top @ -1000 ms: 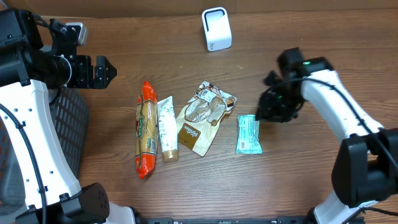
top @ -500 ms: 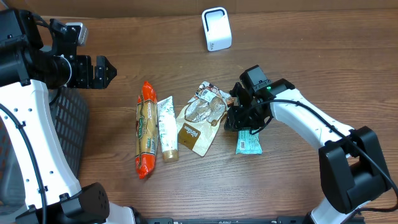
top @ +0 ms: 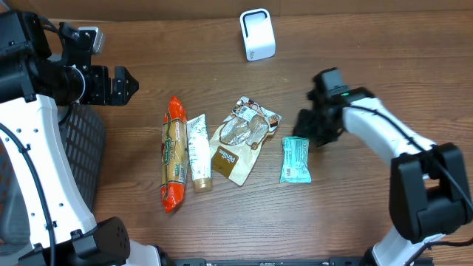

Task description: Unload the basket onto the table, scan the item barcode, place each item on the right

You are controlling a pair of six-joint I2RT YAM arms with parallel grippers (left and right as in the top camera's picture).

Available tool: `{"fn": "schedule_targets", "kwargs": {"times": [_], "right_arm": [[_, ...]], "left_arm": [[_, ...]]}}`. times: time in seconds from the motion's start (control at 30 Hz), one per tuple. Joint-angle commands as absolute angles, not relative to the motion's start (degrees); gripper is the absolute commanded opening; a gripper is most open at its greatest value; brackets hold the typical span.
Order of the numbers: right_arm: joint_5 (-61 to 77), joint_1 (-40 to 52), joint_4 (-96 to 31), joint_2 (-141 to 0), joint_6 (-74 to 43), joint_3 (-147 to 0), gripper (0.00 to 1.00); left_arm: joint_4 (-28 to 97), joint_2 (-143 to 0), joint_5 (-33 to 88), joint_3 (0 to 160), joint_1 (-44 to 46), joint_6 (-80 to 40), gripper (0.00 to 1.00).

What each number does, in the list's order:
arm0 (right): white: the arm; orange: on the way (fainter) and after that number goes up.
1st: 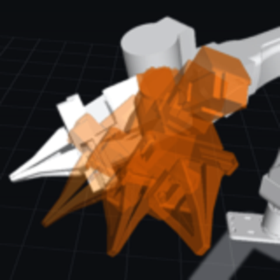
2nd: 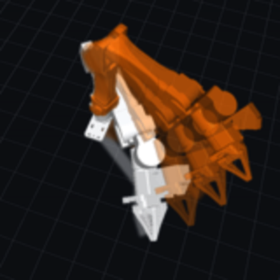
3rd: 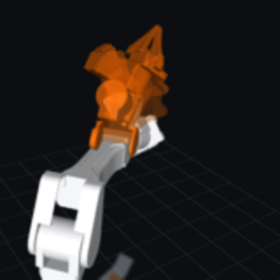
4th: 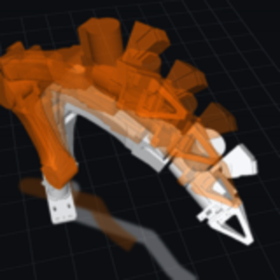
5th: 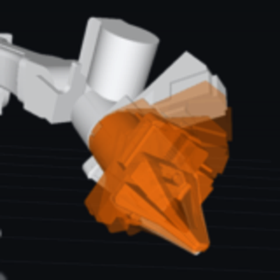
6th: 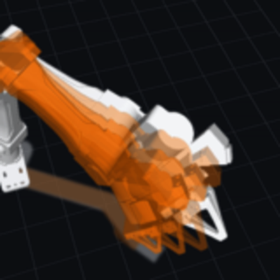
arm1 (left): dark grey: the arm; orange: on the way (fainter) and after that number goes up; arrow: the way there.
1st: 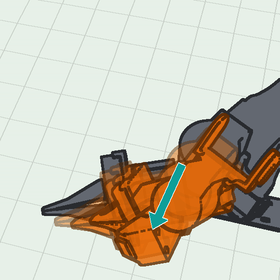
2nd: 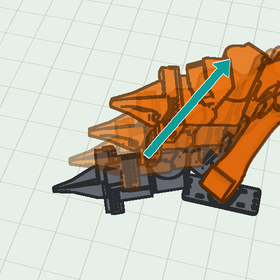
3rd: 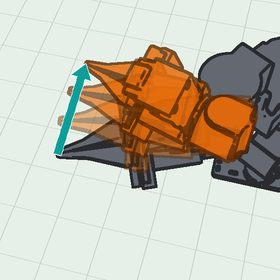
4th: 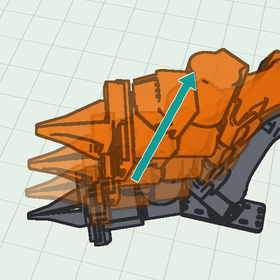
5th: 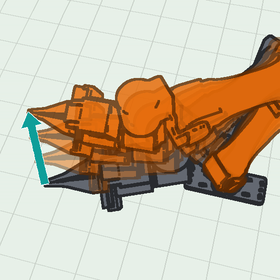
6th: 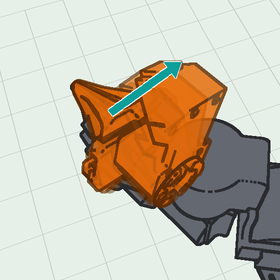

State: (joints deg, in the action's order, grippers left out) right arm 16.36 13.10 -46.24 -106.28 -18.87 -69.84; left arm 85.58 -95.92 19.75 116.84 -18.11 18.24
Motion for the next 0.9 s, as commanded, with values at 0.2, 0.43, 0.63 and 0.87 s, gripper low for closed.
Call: {"fn": "schedule_targets", "kwargs": {"times": [0.2,0.43,0.63,0.87], "right_arm": [[31.86,11.51,-54.89,-106.52,9.23,-75.72,0.45],[27.90,22.15,-49.67,-106.72,3.31,-75.11,0.45],[19.00,27.38,-45.89,-109.38,-9.26,-74.96,0.45],[16.53,24.21,-46.35,-113.03,-16.80,-74.96,0.45]], "left_arm": [[85.43,-96.01,20.43,117.10,-17.98,19.51,0.99],[85.45,-96.01,20.43,117.10,-17.98,19.51,1.00],[85.45,-96.01,20.40,117.10,-17.98,19.51,0.99],[85.45,-96.01,20.43,117.10,-17.98,19.51,1.00]]}}
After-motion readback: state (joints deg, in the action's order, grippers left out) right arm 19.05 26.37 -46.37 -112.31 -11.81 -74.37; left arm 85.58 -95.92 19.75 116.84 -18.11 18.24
